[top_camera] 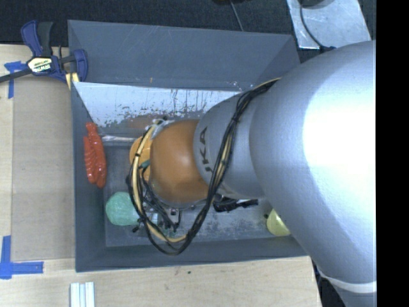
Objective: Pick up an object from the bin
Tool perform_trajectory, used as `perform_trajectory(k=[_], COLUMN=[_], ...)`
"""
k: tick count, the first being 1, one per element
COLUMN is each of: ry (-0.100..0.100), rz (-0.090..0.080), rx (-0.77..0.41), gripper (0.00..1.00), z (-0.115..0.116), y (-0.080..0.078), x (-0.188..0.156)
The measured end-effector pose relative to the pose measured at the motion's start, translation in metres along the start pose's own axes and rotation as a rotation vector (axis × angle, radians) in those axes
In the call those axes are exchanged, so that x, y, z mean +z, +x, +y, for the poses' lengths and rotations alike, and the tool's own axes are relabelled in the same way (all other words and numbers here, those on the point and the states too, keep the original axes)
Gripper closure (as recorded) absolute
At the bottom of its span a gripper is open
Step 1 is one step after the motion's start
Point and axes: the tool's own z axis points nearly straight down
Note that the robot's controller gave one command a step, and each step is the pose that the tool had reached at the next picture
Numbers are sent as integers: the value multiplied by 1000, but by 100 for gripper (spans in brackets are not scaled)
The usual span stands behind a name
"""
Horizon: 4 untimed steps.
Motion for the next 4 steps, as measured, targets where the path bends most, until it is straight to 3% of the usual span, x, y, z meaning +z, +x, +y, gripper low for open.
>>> perform_trajectory(k=[2,4], ry=[3,-1], rz=[6,-3], rx=[0,2], gripper=[100,100], z=[-1,0], y=[2,-1], x=[-11,-37])
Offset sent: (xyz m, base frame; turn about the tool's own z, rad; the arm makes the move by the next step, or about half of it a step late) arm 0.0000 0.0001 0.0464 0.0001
